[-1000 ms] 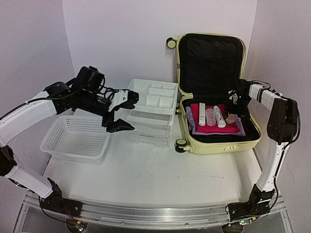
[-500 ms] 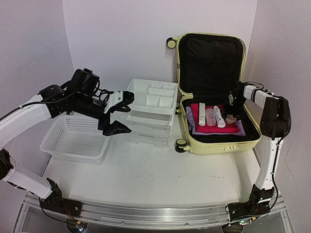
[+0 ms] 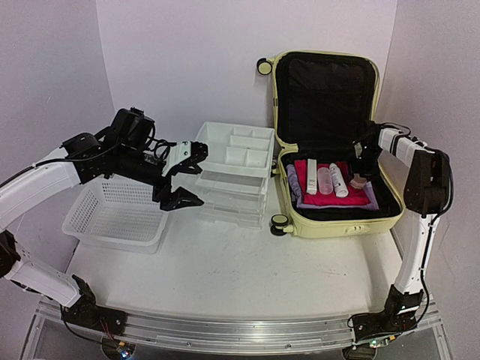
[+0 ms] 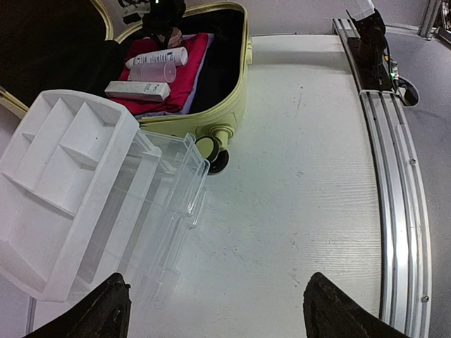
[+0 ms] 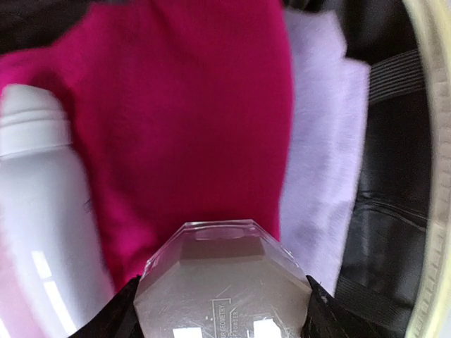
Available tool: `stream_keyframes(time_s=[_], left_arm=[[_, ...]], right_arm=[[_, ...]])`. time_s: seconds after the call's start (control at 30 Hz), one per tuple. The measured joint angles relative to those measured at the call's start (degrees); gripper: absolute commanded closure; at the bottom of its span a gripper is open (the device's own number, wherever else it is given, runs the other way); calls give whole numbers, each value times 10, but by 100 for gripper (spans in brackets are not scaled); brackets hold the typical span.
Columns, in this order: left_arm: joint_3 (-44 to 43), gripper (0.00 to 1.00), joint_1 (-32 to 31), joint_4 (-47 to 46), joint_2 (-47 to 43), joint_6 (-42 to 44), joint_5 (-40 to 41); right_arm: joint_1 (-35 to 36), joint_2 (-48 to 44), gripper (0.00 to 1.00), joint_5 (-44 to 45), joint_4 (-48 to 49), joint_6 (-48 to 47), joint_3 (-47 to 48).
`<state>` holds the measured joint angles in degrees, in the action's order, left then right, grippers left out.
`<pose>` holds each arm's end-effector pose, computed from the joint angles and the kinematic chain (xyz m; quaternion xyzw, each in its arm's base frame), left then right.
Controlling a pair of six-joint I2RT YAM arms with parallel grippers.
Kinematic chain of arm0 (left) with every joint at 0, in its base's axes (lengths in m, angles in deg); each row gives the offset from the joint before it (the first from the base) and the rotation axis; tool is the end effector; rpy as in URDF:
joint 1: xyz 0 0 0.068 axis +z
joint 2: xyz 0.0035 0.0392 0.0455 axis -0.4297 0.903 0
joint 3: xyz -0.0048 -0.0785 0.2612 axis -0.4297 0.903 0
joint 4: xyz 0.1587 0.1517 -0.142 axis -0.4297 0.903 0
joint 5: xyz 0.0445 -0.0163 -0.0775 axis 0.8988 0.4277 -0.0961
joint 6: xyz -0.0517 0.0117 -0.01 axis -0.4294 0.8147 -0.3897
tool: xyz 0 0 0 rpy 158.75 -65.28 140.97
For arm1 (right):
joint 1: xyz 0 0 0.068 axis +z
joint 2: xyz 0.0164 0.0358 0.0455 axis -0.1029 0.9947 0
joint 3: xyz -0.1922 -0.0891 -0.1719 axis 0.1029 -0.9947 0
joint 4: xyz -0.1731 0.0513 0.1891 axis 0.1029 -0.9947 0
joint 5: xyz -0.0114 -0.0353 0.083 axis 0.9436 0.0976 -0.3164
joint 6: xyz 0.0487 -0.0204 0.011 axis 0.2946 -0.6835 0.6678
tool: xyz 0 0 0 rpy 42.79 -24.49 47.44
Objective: Open, take out, and arrange the luggage
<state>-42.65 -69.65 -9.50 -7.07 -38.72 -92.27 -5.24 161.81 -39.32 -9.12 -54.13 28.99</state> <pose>0.1892 -0.2052 0.3724 0.6355 0.6031 -0.2272 0.4252 0.4456 0.0015 0.2301 0.0449 0.9831 -0.0427 0.1724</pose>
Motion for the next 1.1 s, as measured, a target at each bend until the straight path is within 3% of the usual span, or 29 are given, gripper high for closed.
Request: stream_keyframes(time_s=[0.13,0.3,0.47,0.7,1.1], left_arm=[[27,14,0,-24,-5,-4,21],[64,14,4,-62,-17,-19,46],[95,15,30,-118,-25,-66,54],[130,15,94,-190,-39,-163,28],[184,15,94,-207,-71,-192,14]], right_arm=[[0,-78,61,-32,-1,10,-19],[10,-250,60,-183,75,57,-103],[130,-353,60,-301,172,87,-160],[290,-307,60,-355,240,126,-154],[426,-154,60,-285,233,159,-50]])
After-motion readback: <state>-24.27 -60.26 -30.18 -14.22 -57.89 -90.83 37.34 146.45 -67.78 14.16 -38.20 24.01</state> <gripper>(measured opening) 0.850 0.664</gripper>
